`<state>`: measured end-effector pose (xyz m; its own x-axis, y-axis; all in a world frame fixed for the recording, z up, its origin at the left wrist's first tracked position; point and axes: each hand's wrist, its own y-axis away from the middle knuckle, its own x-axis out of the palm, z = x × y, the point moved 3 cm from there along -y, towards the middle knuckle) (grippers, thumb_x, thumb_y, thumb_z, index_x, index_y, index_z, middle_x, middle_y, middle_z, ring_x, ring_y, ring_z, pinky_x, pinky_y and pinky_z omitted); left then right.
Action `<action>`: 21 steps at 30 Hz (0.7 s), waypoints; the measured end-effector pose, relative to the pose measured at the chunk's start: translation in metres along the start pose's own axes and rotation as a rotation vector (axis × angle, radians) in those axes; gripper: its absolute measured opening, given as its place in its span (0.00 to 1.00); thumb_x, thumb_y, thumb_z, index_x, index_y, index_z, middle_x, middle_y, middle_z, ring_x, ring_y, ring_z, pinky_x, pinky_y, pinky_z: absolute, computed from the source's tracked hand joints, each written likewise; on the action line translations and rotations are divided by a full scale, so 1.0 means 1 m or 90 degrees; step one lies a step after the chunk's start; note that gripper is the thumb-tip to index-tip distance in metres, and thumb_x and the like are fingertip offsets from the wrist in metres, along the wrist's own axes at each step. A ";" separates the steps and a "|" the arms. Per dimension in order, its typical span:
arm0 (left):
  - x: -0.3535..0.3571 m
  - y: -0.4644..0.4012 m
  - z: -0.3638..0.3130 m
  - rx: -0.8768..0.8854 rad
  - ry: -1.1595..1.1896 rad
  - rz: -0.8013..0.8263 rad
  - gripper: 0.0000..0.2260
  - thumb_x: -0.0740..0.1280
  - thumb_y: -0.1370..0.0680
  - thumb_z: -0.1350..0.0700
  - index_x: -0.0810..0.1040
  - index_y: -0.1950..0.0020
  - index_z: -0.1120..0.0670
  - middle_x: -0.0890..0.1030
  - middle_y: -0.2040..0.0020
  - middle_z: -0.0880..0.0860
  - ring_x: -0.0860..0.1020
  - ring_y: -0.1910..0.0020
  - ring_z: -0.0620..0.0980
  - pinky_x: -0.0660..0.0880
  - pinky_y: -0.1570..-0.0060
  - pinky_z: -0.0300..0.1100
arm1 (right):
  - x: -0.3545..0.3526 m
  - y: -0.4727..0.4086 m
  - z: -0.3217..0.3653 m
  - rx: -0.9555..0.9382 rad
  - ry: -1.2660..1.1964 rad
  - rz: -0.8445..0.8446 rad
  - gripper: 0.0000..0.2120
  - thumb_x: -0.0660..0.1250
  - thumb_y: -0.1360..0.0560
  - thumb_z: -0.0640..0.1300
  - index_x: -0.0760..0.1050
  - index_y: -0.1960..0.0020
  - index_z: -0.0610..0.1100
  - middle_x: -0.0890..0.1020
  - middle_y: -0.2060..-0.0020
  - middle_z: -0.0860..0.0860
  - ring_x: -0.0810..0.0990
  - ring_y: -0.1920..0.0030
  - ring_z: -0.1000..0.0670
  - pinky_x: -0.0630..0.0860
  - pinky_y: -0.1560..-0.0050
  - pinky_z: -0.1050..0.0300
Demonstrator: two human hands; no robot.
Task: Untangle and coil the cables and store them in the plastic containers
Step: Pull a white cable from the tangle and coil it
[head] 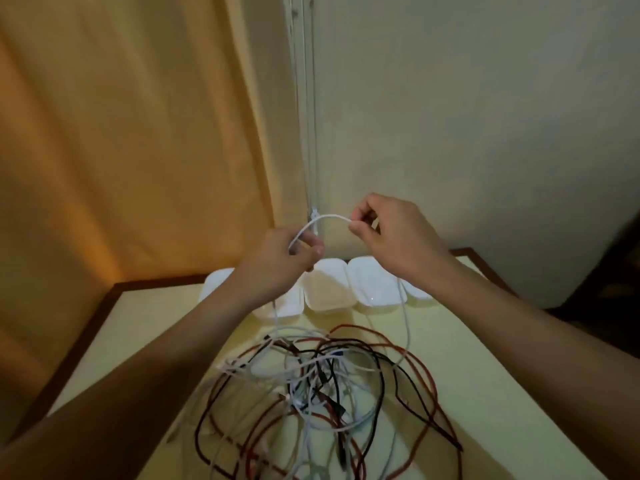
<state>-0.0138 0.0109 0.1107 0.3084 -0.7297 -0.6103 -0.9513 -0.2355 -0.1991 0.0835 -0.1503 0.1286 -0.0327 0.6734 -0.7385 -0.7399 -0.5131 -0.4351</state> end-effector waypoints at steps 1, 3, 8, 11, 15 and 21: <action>-0.003 0.005 -0.008 -0.010 0.034 0.006 0.05 0.66 0.20 0.54 0.79 0.48 0.54 0.83 0.61 0.54 0.76 0.68 0.43 0.69 0.69 0.29 | -0.009 -0.002 0.013 0.000 -0.021 -0.012 0.02 0.69 0.22 0.45 0.79 0.52 0.48 0.83 0.59 0.53 0.77 0.62 0.52 0.74 0.56 0.54; -0.010 0.013 -0.023 -0.018 0.106 0.005 0.05 0.67 0.20 0.54 0.78 0.46 0.54 0.82 0.62 0.53 0.77 0.68 0.42 0.73 0.66 0.32 | -0.030 -0.008 0.039 -0.005 -0.061 -0.033 0.02 0.70 0.23 0.44 0.79 0.53 0.46 0.83 0.59 0.51 0.78 0.61 0.52 0.76 0.54 0.53; -0.023 0.027 -0.053 -0.029 0.220 -0.002 0.09 0.69 0.21 0.53 0.77 0.43 0.54 0.83 0.63 0.53 0.79 0.67 0.46 0.75 0.66 0.42 | -0.082 -0.023 0.090 -0.010 -0.104 -0.068 0.04 0.67 0.21 0.43 0.78 0.53 0.43 0.80 0.62 0.51 0.76 0.61 0.51 0.70 0.61 0.58; -0.019 0.041 -0.052 -0.041 0.180 0.040 0.10 0.69 0.21 0.52 0.78 0.41 0.53 0.84 0.58 0.54 0.79 0.67 0.47 0.73 0.69 0.41 | -0.110 -0.029 0.108 0.022 -0.137 -0.104 0.06 0.65 0.19 0.44 0.77 0.54 0.44 0.79 0.63 0.51 0.78 0.63 0.49 0.73 0.59 0.56; -0.002 0.048 -0.045 -0.049 0.211 0.051 0.16 0.70 0.22 0.51 0.75 0.35 0.51 0.81 0.63 0.54 0.72 0.75 0.42 0.67 0.73 0.36 | -0.128 -0.026 0.121 0.064 -0.219 -0.120 0.08 0.63 0.18 0.43 0.78 0.52 0.41 0.80 0.70 0.48 0.78 0.73 0.52 0.74 0.68 0.62; 0.031 0.043 -0.053 -0.084 0.102 0.128 0.22 0.70 0.25 0.40 0.73 0.35 0.48 0.80 0.62 0.52 0.71 0.76 0.42 0.68 0.73 0.34 | -0.129 -0.025 0.135 0.118 -0.377 -0.117 0.16 0.61 0.18 0.40 0.76 0.64 0.42 0.78 0.78 0.50 0.77 0.75 0.50 0.82 0.52 0.45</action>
<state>-0.0454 -0.0561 0.1234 0.1194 -0.8596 -0.4968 -0.9884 -0.1500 0.0219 0.0160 -0.1526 0.3045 -0.2208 0.9483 -0.2281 -0.8707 -0.2970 -0.3919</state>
